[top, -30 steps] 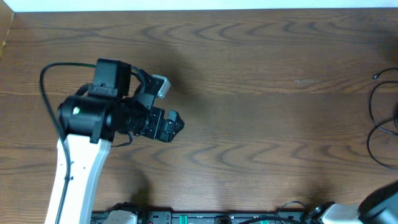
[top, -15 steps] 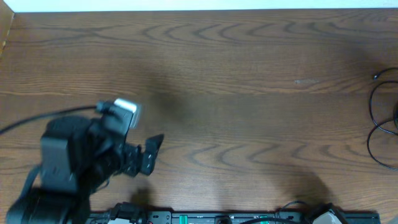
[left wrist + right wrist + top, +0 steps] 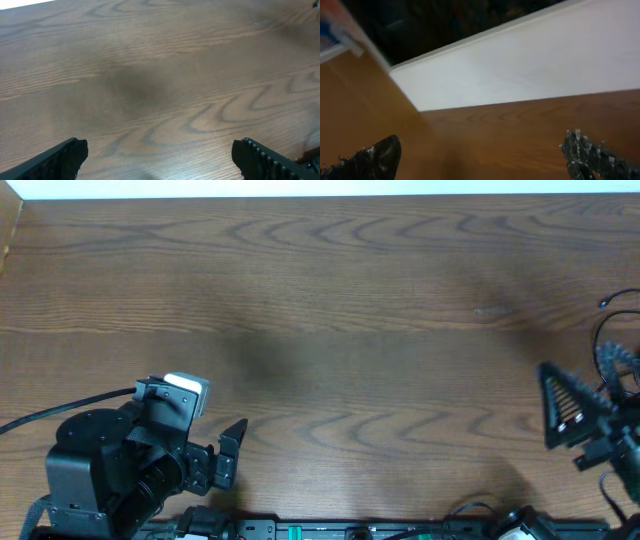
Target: Untangle cables
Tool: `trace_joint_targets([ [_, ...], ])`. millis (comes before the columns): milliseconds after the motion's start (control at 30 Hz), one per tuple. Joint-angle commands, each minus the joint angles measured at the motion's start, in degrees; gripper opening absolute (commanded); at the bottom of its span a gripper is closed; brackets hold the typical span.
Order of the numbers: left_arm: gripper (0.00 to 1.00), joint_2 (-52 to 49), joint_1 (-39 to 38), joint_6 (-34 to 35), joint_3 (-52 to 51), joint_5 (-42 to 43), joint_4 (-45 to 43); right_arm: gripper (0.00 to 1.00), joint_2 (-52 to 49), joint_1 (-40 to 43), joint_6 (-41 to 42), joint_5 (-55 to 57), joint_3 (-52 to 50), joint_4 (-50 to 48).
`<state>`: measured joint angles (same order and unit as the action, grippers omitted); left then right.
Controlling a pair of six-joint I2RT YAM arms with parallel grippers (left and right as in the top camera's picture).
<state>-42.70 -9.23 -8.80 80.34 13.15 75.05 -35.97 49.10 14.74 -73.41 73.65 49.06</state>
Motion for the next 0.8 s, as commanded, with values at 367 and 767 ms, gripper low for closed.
trace_joint_targets([
  [367, 0.98, -0.2, -0.2, 0.7, 0.3, -0.8, 1.9, 0.99, 6.8, -7.8, 6.7, -8.0, 0.2, -13.6],
  [767, 0.98, -0.2, -0.2, 0.7, 0.3, -0.8, 2.3, 0.99, 8.6, -32.7, -15.7, -10.7, 0.2, 6.0],
])
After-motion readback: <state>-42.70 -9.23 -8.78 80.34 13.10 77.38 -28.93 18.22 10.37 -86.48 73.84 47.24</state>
